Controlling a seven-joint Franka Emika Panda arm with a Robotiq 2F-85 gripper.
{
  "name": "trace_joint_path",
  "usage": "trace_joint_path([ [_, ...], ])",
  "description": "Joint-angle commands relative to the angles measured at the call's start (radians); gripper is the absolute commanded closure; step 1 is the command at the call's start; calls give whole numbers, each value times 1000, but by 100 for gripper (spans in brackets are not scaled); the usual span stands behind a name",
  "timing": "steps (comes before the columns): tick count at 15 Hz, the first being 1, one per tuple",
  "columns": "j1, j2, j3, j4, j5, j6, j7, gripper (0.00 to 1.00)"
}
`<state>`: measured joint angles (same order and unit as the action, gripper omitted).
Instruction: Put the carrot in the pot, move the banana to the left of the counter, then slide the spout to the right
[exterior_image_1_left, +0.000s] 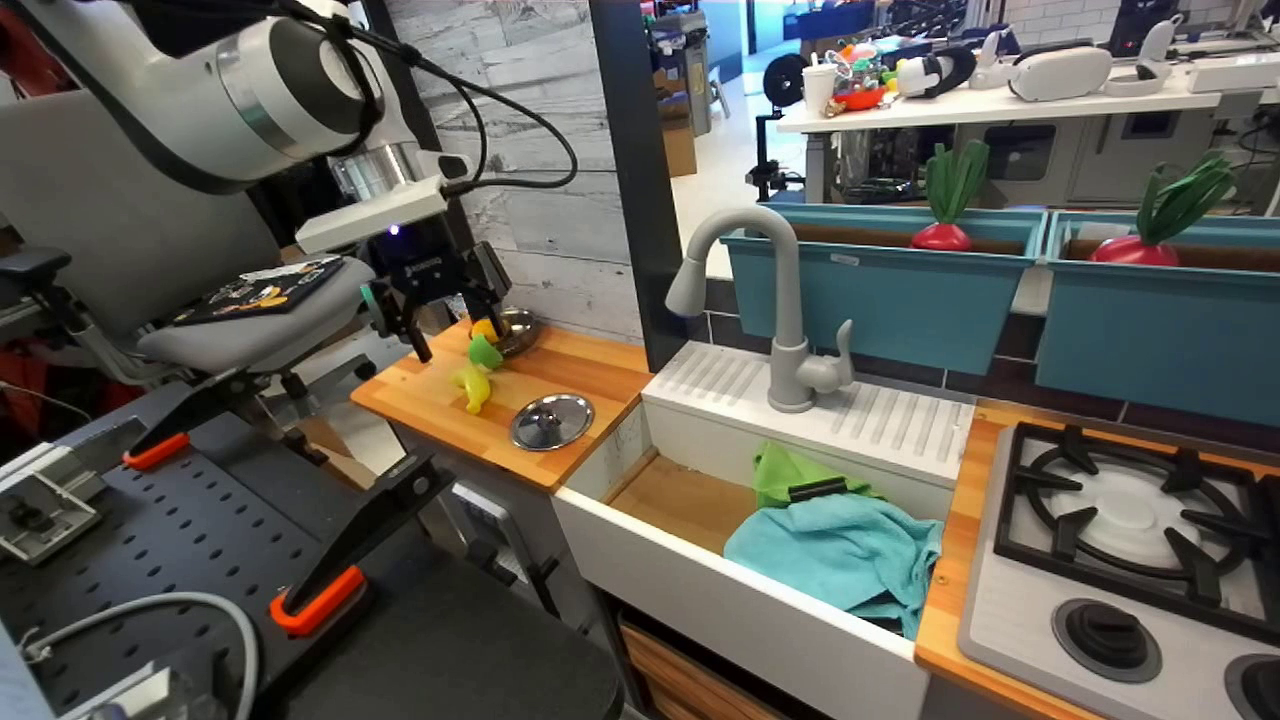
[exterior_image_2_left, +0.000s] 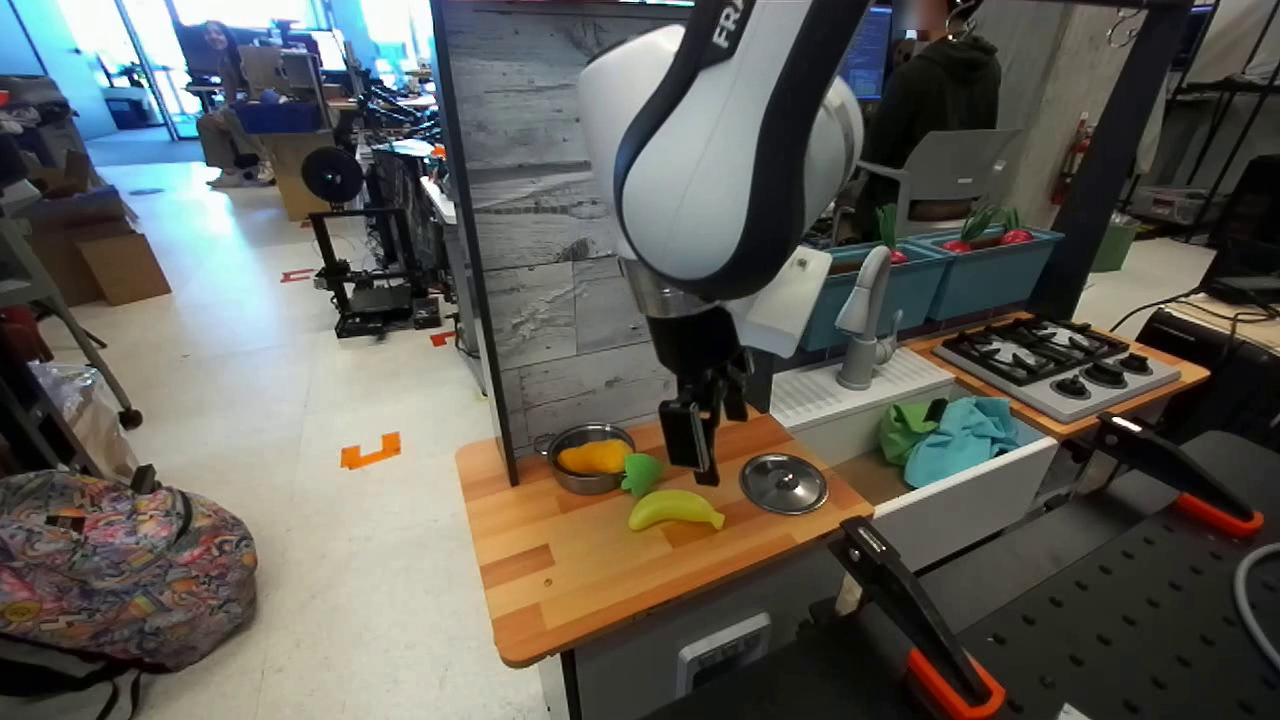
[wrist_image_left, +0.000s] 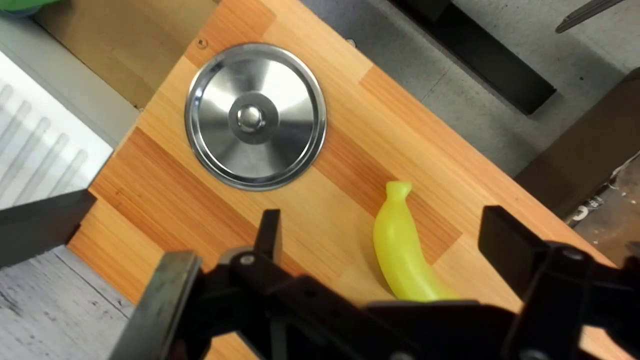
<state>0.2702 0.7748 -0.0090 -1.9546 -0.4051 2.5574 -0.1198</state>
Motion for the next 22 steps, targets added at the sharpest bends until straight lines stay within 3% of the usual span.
trace_joint_path([
  [1, -71, -169, 4, -201, 28, 99, 37, 0],
  [6, -234, -286, 27, -346, 174, 185, 6, 0],
  [14, -497, -353, 126, -410, 497, 262, -98, 0],
  [22, -553, -336, 100, -329, 613, 254, -82, 0],
])
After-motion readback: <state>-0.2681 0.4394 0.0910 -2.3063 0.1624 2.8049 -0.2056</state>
